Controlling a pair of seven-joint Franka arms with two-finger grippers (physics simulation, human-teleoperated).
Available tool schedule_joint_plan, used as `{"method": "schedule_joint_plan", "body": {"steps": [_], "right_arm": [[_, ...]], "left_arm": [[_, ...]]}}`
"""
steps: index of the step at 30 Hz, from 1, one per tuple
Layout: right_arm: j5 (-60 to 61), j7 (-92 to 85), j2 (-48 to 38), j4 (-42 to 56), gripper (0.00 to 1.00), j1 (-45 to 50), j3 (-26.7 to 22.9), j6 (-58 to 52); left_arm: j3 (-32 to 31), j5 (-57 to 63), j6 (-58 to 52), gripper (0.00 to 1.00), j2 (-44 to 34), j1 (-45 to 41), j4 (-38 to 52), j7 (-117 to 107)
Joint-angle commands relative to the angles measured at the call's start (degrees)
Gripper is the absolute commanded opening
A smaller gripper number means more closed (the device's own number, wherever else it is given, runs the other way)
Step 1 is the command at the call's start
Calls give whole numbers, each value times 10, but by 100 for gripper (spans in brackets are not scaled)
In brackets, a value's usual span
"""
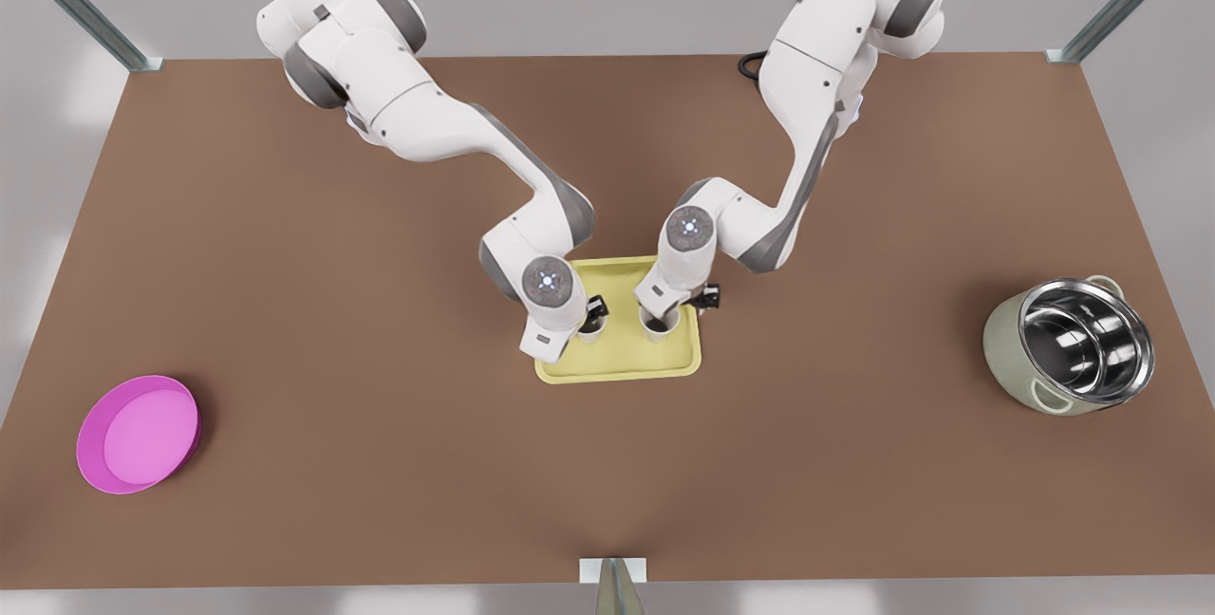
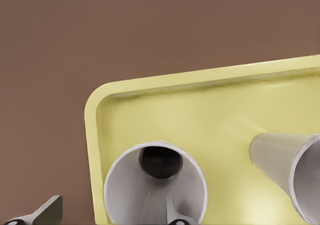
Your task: Use the left arm to pick up the white IKEA cup from the tray and place it on the middle-left position; use the right arm to pick up the white IKEA cup from the tray and place it on the middle-right position
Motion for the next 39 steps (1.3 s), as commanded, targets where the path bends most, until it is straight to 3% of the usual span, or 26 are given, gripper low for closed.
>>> {"method": "schedule_joint_plan", "body": {"steps": [1, 12, 14, 15, 16, 19, 22, 23, 27, 30, 34, 39], "right_arm": [[1, 51, 0, -7, 100, 0, 5, 2], [1, 35, 10, -33, 100, -4, 13, 2], [1, 35, 19, -32, 95, -4, 13, 9], [0, 36, 22, -32, 89, -3, 13, 17], [1, 36, 23, -32, 75, -3, 13, 17], [5, 37, 21, -31, 44, -4, 13, 12], [19, 34, 16, -28, 27, -5, 13, 9], [19, 34, 16, -28, 19, -5, 13, 9], [19, 34, -5, -24, 12, -14, 13, -21], [19, -63, -68, -22, 11, -73, 13, -125], [19, -240, -99, -22, 11, -168, 13, -191], [13, -445, -67, -23, 11, -291, 12, -184]], "left_arm": [[0, 3, 42, 100, 1, -2, -1, -88], [4, 11, 89, 98, 28, -2, -6, -88], [4, 11, 94, 97, 30, -2, -6, -88], [4, 11, 94, 84, 28, -2, -5, -90], [4, 11, 93, 67, 28, -2, -3, -96], [8, 11, 90, 49, 22, -2, 4, -96], [10, 11, 89, 20, 20, -2, 7, -96], [10, 11, 88, 16, 19, -2, 7, -97], [20, 10, 24, 15, -17, 11, 23, -83], [21, -59, -39, 15, -76, 145, 14, 173], [20, -101, 42, 15, -80, 242, -45, 387], [20, -101, 154, 16, -69, 252, -88, 430]]}}
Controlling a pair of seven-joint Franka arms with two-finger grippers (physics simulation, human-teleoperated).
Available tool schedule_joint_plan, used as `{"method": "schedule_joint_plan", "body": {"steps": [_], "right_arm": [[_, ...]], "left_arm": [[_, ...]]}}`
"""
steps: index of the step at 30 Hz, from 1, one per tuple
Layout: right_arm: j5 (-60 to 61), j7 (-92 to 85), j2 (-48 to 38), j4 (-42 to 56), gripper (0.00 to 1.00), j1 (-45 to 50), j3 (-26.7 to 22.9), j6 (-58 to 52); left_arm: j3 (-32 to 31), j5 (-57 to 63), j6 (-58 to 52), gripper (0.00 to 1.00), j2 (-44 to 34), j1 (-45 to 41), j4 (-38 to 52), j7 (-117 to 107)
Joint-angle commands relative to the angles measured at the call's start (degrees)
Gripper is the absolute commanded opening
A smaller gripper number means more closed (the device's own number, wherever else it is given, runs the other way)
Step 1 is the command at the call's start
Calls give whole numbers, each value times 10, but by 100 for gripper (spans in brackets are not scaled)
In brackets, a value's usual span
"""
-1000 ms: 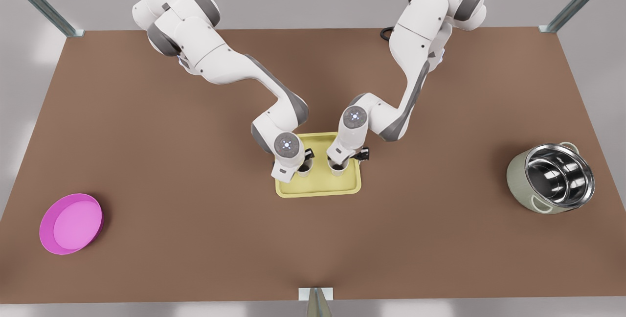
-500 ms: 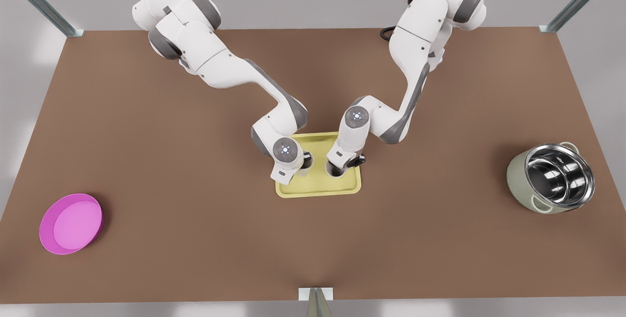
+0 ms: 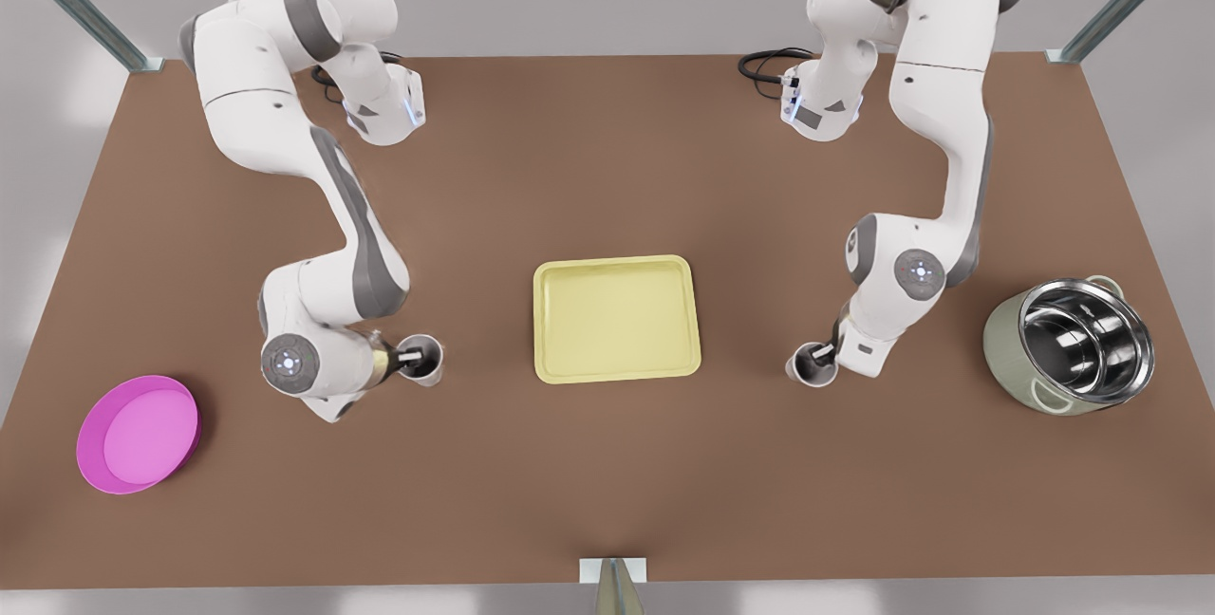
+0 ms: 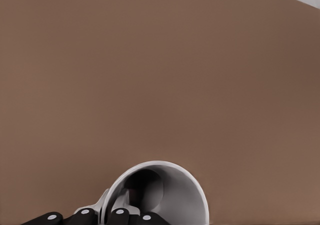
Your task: Use the left arm to pick up the white IKEA cup from the tray and place it on the middle-left position; use the right arm to pick up the white IKEA cup from the tray and place it on the middle-right position
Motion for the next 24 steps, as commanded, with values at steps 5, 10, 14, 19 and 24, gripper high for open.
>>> {"method": "schedule_joint_plan", "body": {"steps": [5, 10, 14, 19, 24], "right_arm": [[-28, -367, 45, 1, 12, -52, -15, 13], [-55, -359, 73, 1, 11, -47, -26, 78], [-70, -358, 89, 1, 12, -47, -27, 102], [-66, -353, 88, 5, 66, -48, -28, 106], [-63, -346, 87, 5, 76, -47, -27, 101]], "left_arm": [[0, -18, 115, 16, 22, 8, -6, 321], [0, -18, 125, 16, 33, 8, -6, 322], [0, -18, 125, 17, 39, 8, -5, 322], [0, -18, 135, 26, 46, 10, -5, 322], [0, -17, 105, 100, 19, 11, -6, 334]]}}
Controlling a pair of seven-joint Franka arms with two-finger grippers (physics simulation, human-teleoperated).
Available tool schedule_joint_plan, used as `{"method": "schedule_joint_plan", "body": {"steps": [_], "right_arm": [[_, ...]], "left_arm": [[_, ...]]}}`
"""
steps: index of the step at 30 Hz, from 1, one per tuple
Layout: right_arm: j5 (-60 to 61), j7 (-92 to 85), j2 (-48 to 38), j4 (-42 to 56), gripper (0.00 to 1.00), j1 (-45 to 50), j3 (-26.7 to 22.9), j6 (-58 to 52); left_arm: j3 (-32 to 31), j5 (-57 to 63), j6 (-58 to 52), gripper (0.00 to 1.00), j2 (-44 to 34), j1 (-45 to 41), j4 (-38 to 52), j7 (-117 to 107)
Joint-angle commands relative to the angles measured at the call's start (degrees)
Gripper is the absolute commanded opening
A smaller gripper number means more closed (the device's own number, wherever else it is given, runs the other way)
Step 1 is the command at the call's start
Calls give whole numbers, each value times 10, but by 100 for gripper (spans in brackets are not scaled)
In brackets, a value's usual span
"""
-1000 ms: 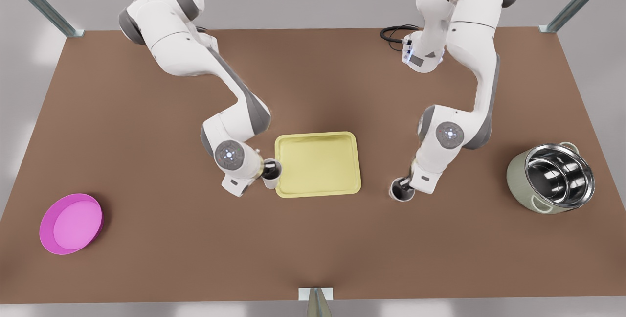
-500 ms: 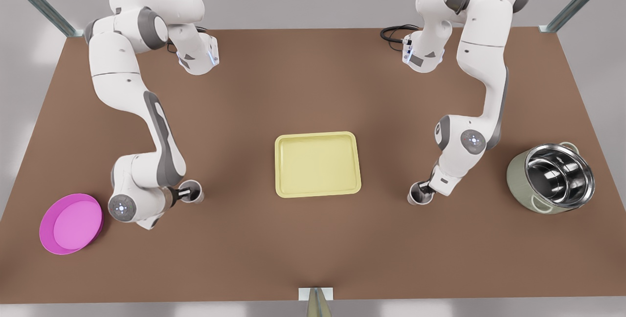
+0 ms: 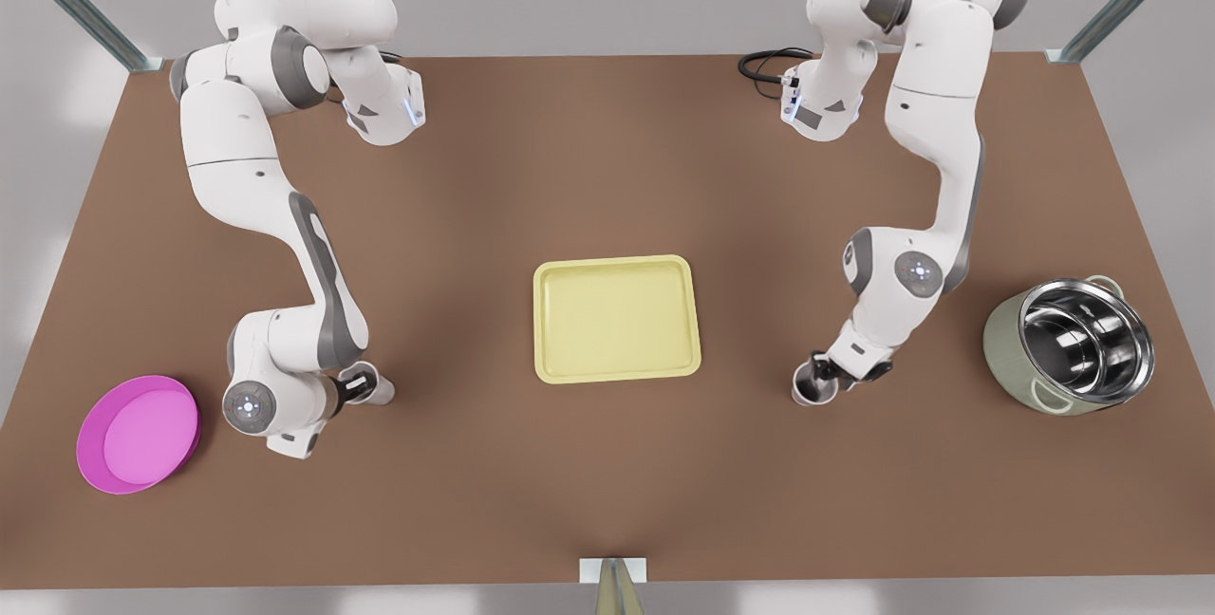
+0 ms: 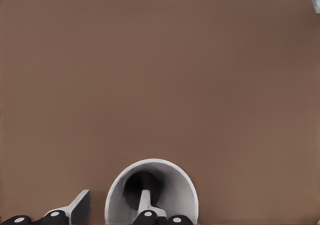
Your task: Use the left arm to pick up the white IKEA cup from the tray and place it on the middle-left position; use the right arm to pick up the white IKEA cup from the tray and place it on the middle-right position
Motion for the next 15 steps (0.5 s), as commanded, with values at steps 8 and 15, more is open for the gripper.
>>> {"method": "schedule_joint_plan", "body": {"steps": [8, 15], "right_arm": [[0, -77, -25, 36, 79, 0, 6, -69], [21, 206, -209, 51, 100, -53, 23, -211]], "left_arm": [[63, 46, -547, 100, -239, 3, 179, 5], [56, 50, -551, 100, -229, -3, 185, 1]]}}
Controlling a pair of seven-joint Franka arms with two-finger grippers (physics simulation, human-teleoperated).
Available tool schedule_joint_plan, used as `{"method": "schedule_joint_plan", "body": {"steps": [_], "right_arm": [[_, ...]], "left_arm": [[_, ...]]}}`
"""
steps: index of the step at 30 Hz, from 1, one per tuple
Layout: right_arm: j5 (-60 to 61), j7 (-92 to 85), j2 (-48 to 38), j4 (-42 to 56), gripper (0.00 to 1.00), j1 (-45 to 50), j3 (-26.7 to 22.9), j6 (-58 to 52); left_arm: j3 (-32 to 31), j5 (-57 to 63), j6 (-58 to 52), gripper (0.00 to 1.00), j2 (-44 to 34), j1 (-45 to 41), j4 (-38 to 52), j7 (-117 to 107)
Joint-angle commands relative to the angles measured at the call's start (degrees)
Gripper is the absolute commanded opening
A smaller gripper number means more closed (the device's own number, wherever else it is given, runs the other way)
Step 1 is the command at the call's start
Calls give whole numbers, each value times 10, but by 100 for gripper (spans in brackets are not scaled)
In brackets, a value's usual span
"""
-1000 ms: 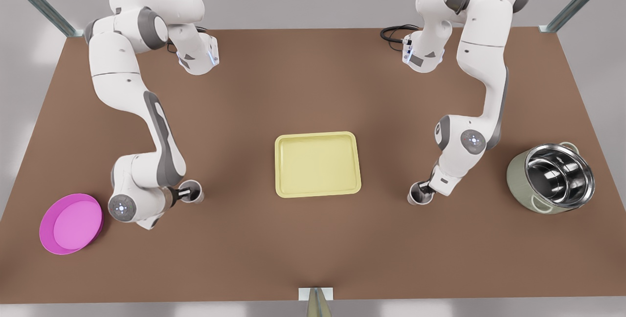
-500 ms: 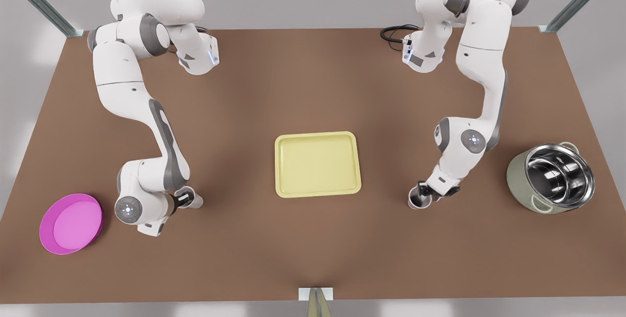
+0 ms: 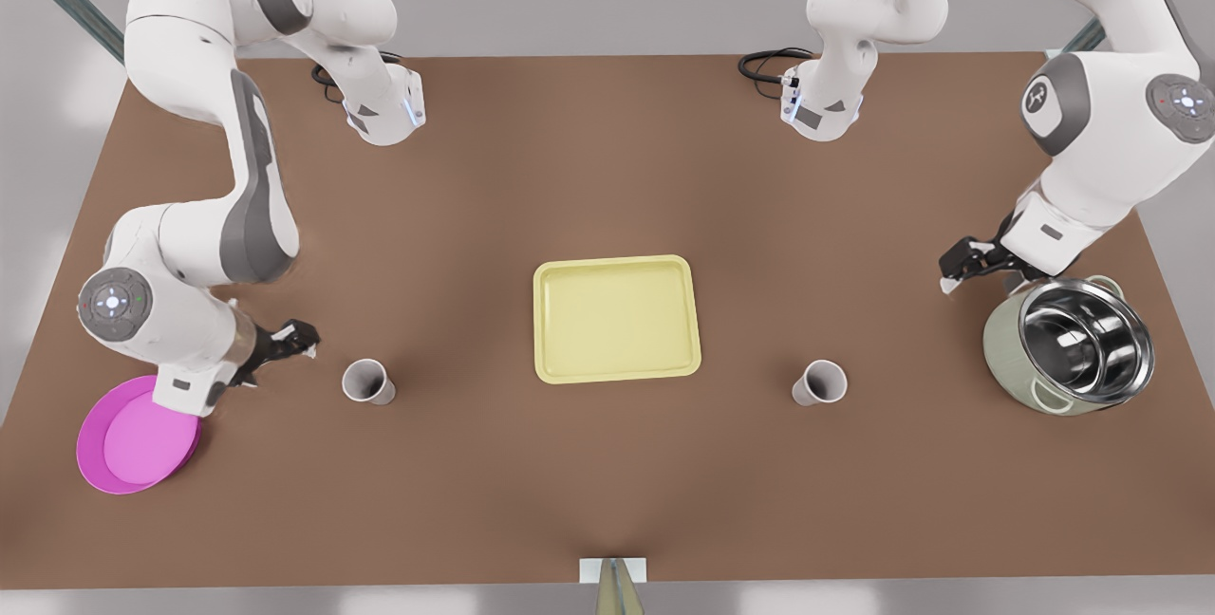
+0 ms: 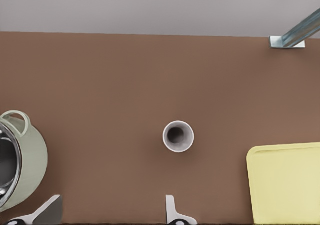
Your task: Use the left arm to pick up the white IKEA cup from the tray and place it on the middle-left position; use the right arm to pick up the white IKEA cup from the tray and place it on the middle-right position
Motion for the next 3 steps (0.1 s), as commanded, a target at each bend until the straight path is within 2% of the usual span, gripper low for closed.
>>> {"method": "schedule_joint_plan", "body": {"steps": [1, 3], "right_arm": [[17, 346, -18, 0, 100, -26, 2, -64], [30, 445, -17, -2, 100, -25, 5, -60]], "left_arm": [[-1, 9, -53, 100, 2, -30, 6, -14], [-2, 6, -53, 100, 2, -30, 6, -14]]}}
